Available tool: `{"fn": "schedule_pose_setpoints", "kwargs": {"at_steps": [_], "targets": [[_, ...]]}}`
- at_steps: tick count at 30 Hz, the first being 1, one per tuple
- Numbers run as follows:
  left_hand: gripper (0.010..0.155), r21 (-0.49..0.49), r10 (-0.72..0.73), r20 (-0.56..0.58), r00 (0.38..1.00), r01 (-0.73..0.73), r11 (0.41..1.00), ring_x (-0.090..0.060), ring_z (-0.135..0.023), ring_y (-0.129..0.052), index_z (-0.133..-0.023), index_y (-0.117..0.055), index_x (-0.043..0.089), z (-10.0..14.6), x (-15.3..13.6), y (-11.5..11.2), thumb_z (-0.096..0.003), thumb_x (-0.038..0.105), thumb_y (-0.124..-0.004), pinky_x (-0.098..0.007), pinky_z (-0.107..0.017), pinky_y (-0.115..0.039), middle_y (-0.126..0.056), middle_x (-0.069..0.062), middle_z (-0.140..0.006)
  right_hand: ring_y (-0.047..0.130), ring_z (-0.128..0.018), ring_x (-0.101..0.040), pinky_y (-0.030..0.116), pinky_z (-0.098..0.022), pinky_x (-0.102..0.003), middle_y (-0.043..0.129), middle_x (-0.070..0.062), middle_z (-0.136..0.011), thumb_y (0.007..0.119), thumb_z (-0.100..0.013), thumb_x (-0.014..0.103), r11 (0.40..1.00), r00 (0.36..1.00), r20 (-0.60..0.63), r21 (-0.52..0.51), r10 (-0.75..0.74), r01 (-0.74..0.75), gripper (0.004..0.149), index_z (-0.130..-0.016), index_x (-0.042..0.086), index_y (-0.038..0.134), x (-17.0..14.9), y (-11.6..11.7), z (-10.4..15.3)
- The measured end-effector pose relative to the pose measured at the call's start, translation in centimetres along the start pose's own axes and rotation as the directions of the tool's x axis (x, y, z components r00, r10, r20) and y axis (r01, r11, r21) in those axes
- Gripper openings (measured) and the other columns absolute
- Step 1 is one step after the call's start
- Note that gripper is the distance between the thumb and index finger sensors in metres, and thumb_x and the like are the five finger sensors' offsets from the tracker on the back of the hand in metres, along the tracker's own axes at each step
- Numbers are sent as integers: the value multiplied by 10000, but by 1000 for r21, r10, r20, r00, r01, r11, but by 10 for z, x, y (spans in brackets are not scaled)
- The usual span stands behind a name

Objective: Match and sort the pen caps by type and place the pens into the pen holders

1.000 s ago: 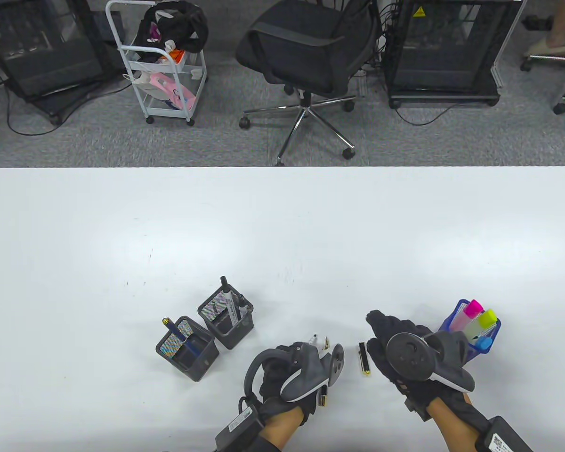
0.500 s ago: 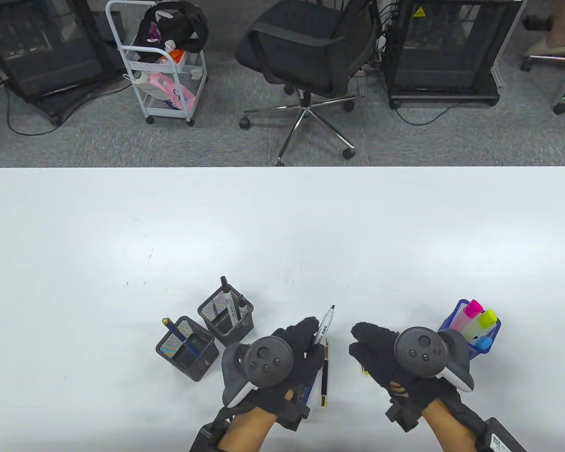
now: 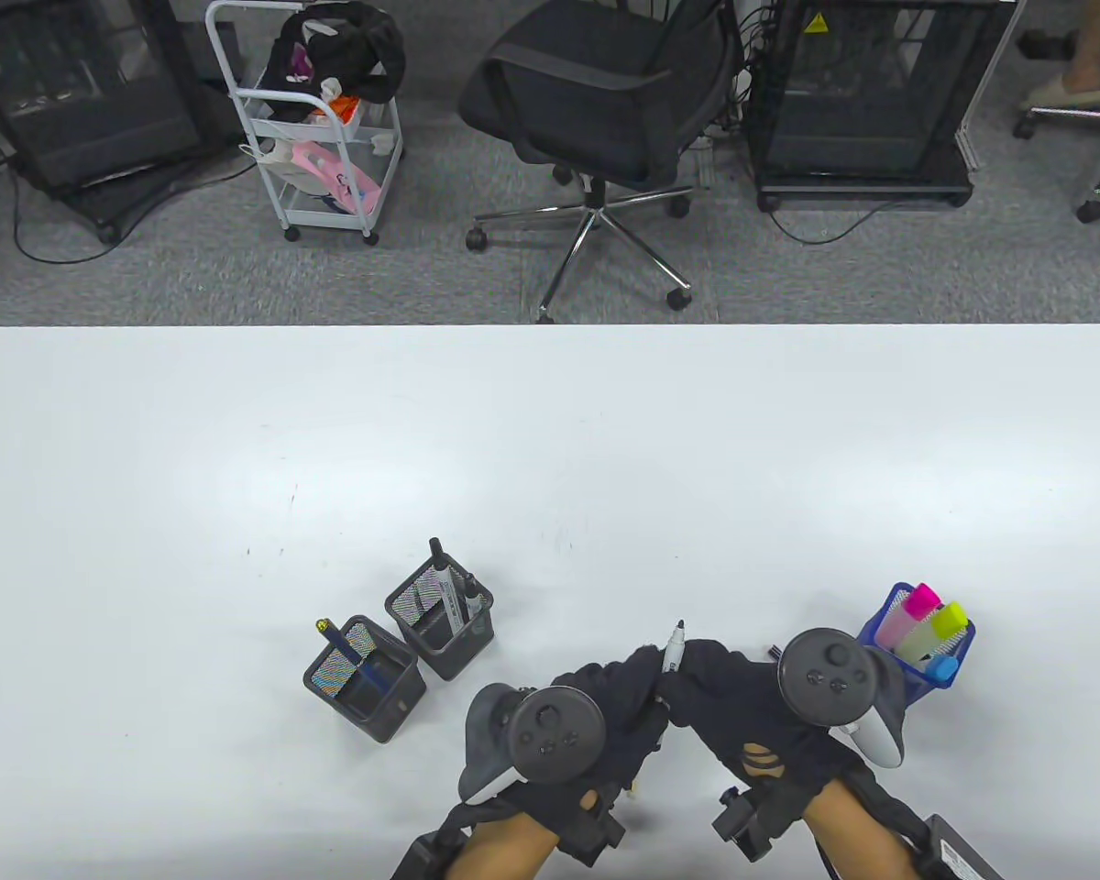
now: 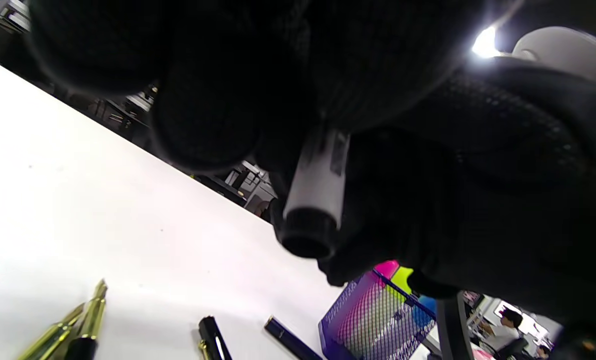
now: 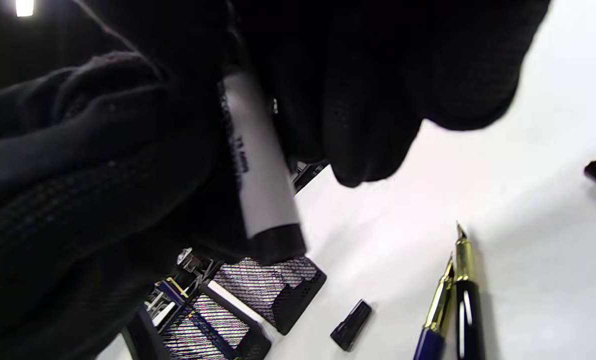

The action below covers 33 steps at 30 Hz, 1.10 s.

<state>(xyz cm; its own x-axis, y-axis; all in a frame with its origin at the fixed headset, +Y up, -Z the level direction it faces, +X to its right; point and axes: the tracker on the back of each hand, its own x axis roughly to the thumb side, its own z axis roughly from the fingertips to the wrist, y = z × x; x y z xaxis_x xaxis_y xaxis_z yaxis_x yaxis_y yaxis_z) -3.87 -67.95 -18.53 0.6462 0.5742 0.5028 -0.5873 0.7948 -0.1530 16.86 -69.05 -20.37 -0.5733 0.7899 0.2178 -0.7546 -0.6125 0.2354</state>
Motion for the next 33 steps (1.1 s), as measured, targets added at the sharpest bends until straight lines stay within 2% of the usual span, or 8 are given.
{"fn": "schedule_pose_setpoints", "kwargs": {"at_steps": [2,4,8,13,18,24,31,33], "targets": [[523,-14,-54,-52,997,54,998,-302,-488,-1086,-917,-848,68,-1,-4,3,-450,294,-910,-592,-414,-856,-1044,-181,-770,1117,-488,-300,953,-371,-435,1016,-155,-658,819,-464,464,998,999,6,-37,46,-45,552,-806,32,785,0,-4,-1],[522,-39,-198,-115,974,195,980,-307,-485,-1085,-919,-850,67,-1,-9,3,-453,296,-910,-591,-410,-855,-1041,-189,-773,1126,-474,-299,962,-360,-428,1023,-155,-644,830,-457,465,997,998,4,-43,62,-62,555,-796,28,788,-1,-7,0],[536,-172,-447,-229,865,416,893,-307,-485,-1085,-932,-845,86,-5,-24,-9,-448,303,-918,-584,-403,-857,-1023,-202,-802,1133,-425,-286,966,-332,-420,1040,-153,-600,864,-439,464,996,998,-12,-63,64,-64,562,-777,20,799,-2,-12,0],[561,-337,-642,-290,709,552,762,-331,-510,-1076,-954,-836,113,-14,-38,-31,-439,309,-941,-581,-394,-852,-987,-226,-852,1103,-449,-281,939,-367,-432,1016,-144,-623,911,-414,462,991,993,-12,-69,118,-119,591,-804,41,774,-1,-15,1],[563,-405,-737,-275,617,621,671,-339,-491,-1079,-948,-852,123,-21,-44,-48,-425,303,-960,-569,-363,-859,-992,-242,-838,1094,-466,-284,930,-383,-440,1005,-145,-641,922,-410,451,985,987,-16,-66,160,-161,597,-818,45,762,-1,-15,1],[535,-462,-754,-271,599,606,647,-320,-450,-1087,-922,-876,104,-21,-56,-55,-422,268,-970,-563,-353,-865,-1039,-221,-748,1090,-477,-290,927,-390,-445,1001,-151,-650,919,-416,442,979,980,-29,-41,198,-200,596,-827,42,756,-3,-13,0],[565,-477,-761,-249,599,607,635,-320,-455,-1074,-939,-853,70,-21,-58,-58,-422,269,-969,-569,-365,-858,-1013,-252,-759,1070,-516,-308,910,-421,-462,975,-164,-691,953,-397,394,972,972,-33,-28,232,-233,625,-858,39,724,-2,-10,-1],[571,-482,-740,-249,625,583,654,-309,-443,-1068,-949,-843,72,-21,-57,-57,-426,275,-951,-568,-366,-859,-1014,-255,-752,1065,-525,-310,906,-428,-466,967,-168,-700,956,-396,386,971,971,-33,-27,236,-237,630,-865,40,715,-2,-10,0]]}}
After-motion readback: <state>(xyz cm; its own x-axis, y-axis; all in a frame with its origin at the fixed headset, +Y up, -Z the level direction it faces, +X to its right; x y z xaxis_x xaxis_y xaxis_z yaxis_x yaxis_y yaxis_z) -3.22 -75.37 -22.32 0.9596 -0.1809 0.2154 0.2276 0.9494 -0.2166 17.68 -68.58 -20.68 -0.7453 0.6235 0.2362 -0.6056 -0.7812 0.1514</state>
